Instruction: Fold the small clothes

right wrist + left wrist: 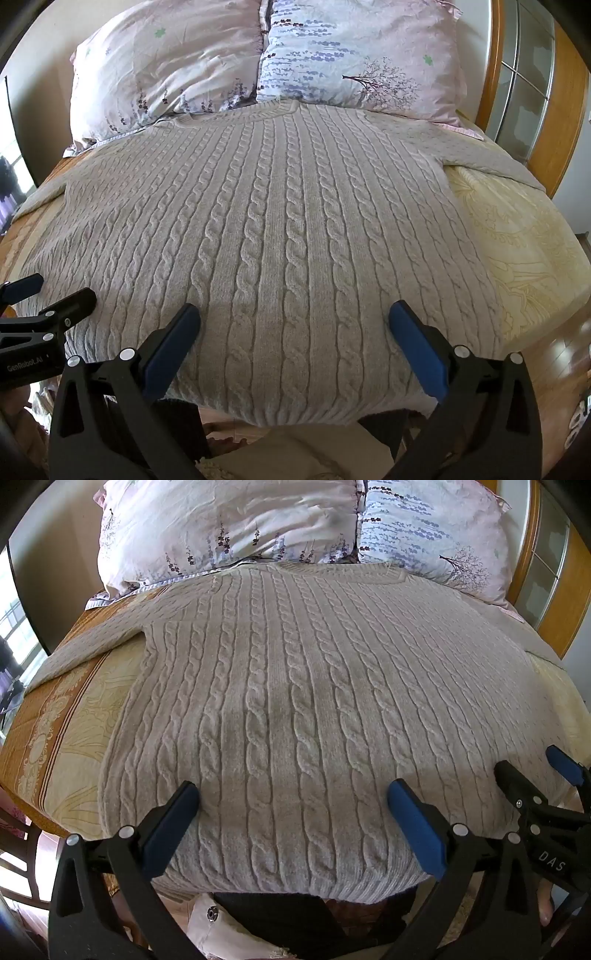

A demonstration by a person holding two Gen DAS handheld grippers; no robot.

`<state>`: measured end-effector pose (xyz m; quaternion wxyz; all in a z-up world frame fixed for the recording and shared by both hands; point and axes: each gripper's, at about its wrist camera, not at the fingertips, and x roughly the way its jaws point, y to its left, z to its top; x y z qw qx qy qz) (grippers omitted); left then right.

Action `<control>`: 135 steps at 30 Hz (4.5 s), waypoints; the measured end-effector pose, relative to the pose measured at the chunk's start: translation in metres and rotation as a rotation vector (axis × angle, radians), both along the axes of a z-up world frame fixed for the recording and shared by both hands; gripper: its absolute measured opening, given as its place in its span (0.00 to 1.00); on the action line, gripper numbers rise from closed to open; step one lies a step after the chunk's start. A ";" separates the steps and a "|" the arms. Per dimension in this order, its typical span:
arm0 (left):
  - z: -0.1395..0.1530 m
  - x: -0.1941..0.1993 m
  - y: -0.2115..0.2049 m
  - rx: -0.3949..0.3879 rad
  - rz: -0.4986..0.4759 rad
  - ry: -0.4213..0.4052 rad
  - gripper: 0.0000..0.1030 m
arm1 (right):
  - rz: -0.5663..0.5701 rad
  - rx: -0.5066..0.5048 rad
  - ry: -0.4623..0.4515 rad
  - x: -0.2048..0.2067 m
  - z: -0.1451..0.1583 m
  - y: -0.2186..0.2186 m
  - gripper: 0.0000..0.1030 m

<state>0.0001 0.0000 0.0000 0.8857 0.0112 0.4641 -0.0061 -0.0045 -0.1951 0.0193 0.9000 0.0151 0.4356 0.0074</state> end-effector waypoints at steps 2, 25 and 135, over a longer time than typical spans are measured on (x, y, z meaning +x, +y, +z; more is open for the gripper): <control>0.000 0.000 0.000 0.000 0.000 0.000 0.98 | 0.000 0.000 0.001 0.000 0.000 0.000 0.99; 0.000 0.000 0.000 0.000 0.000 0.001 0.98 | 0.000 0.000 0.005 0.000 -0.001 0.000 0.99; 0.046 0.151 0.045 -0.230 -0.102 -0.116 0.98 | -0.741 0.716 0.048 0.171 -0.028 -0.328 0.46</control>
